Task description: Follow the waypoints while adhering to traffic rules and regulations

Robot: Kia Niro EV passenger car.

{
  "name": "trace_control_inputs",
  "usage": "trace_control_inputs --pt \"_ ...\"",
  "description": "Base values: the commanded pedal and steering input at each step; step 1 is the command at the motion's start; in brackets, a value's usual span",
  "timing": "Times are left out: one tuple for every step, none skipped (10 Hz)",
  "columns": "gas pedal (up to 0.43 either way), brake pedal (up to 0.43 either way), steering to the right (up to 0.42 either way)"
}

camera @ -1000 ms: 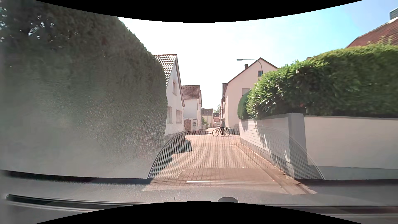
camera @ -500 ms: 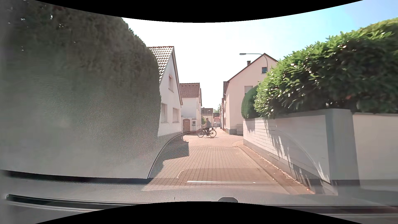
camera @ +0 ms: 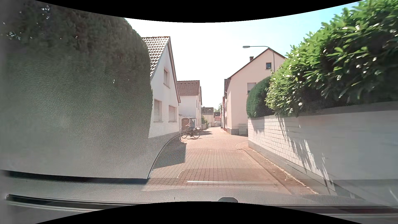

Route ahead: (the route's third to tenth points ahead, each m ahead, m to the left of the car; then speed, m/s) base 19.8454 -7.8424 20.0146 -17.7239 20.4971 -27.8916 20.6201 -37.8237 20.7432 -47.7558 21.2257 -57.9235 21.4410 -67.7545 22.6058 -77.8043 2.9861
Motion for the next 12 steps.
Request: trace_control_inputs --pt "0.0 0.0 -0.005" --pt "0.0 0.0 -0.005" --pt "0.0 0.0 -0.005" --pt "0.0 0.0 -0.006" --pt "0.0 0.0 -0.005" --pt "0.0 0.0 -0.005" --pt "0.0 0.0 -0.004" --pt "0.0 0.0 -0.005" --pt "0.0 0.0 -0.005" --pt "0.0 0.0 -0.005" --pt "0.0 0.0 -0.005" --pt "0.0 0.0 -0.005"
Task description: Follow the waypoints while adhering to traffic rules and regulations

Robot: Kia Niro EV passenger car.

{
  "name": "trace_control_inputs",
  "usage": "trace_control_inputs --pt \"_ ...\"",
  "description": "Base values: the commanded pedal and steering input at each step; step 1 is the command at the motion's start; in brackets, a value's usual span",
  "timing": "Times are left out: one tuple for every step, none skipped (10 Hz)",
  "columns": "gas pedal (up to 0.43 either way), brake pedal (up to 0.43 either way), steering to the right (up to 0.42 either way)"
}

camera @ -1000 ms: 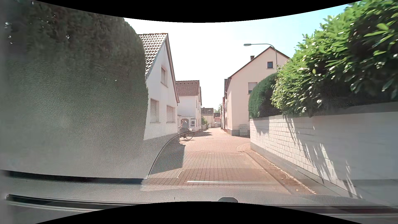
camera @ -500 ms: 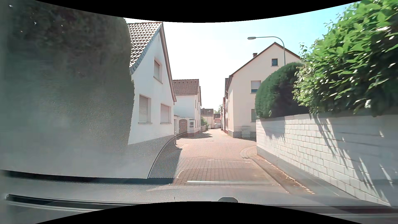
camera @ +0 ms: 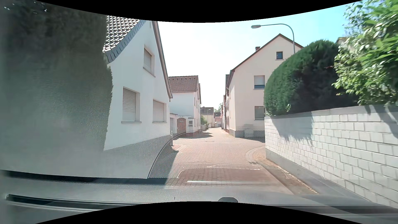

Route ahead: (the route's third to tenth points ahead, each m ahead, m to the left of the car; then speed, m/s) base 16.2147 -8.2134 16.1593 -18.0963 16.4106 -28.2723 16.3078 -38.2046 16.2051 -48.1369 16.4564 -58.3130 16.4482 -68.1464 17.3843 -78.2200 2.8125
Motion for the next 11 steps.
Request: trace_control_inputs --pt "0.0 0.0 -0.005" --pt "0.0 0.0 -0.004" --pt "0.0 0.0 -0.004" --pt "0.0 0.0 -0.004" --pt "0.0 0.0 -0.004" --pt "0.0 0.0 -0.005" --pt "0.0 0.0 -0.005" --pt "0.0 0.0 -0.005" --pt "0.0 0.0 -0.005" --pt "0.0 0.0 -0.005" --pt "0.0 0.0 -0.005"
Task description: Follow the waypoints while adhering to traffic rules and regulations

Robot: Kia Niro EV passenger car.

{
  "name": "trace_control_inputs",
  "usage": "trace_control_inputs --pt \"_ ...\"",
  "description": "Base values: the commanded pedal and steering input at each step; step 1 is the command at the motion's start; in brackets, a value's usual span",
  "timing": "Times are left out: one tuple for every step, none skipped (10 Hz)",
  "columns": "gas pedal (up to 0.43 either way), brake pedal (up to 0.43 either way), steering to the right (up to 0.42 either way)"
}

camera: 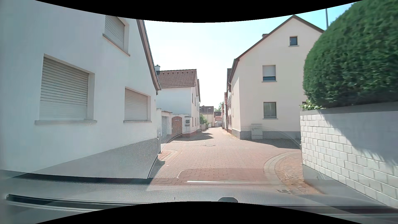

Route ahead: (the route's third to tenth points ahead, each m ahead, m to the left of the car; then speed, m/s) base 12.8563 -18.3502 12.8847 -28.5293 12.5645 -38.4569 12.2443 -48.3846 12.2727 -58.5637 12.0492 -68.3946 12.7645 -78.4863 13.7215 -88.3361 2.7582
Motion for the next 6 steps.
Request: trace_control_inputs --pt "0.0 0.0 -0.005" --pt "0.0 0.0 -0.005" --pt "0.0 0.0 -0.004" --pt "0.0 0.0 -0.004" --pt "0.0 0.0 -0.004" --pt "0.0 0.0 -0.004"
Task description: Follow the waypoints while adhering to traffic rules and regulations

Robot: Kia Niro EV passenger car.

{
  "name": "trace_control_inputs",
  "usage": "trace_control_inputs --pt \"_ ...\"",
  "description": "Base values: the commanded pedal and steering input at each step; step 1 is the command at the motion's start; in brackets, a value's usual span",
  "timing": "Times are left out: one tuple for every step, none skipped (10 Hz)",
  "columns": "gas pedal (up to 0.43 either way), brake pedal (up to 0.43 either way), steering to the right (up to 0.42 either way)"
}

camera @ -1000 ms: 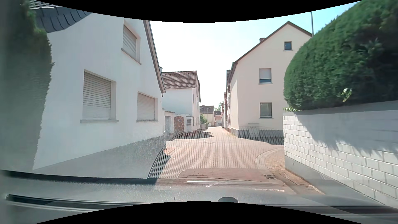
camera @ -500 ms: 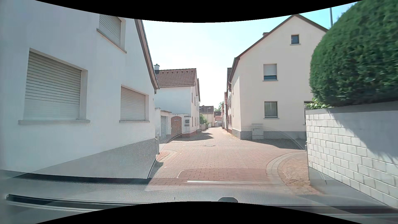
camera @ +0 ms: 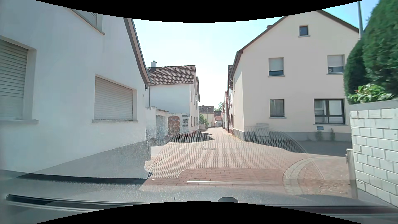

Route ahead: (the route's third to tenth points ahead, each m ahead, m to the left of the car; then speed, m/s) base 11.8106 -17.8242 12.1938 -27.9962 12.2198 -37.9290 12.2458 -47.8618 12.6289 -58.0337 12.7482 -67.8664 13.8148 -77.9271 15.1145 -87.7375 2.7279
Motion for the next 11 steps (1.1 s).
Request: trace_control_inputs --pt "0.0 0.0 -0.003" --pt "0.0 0.0 0.0" --pt "0.0 0.0 0.003" --pt "0.0 0.018 0.01" --pt "0.0 0.079 0.016" --pt "0.0 0.122 0.023" --pt "0.0 0.122 0.034" --pt "0.0 0.134 0.049" --pt "0.0 0.159 0.065" --pt "0.0 0.183 0.077" --pt "0.0 0.207 0.091"
